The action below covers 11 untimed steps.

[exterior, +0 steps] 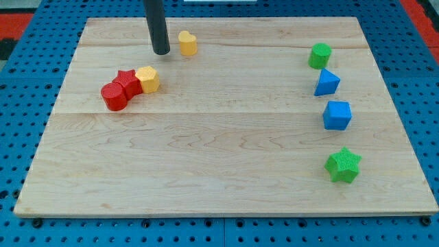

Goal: Move the yellow heart to the top right corner

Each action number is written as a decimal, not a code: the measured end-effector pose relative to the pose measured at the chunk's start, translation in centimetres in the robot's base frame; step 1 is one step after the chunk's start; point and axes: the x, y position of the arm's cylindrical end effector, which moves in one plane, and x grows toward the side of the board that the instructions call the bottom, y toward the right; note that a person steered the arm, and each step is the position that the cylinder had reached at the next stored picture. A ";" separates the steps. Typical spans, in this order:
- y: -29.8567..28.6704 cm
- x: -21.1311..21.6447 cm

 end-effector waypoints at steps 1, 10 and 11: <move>6.4 -1.0; 23.8 -2.2; 26.0 -2.4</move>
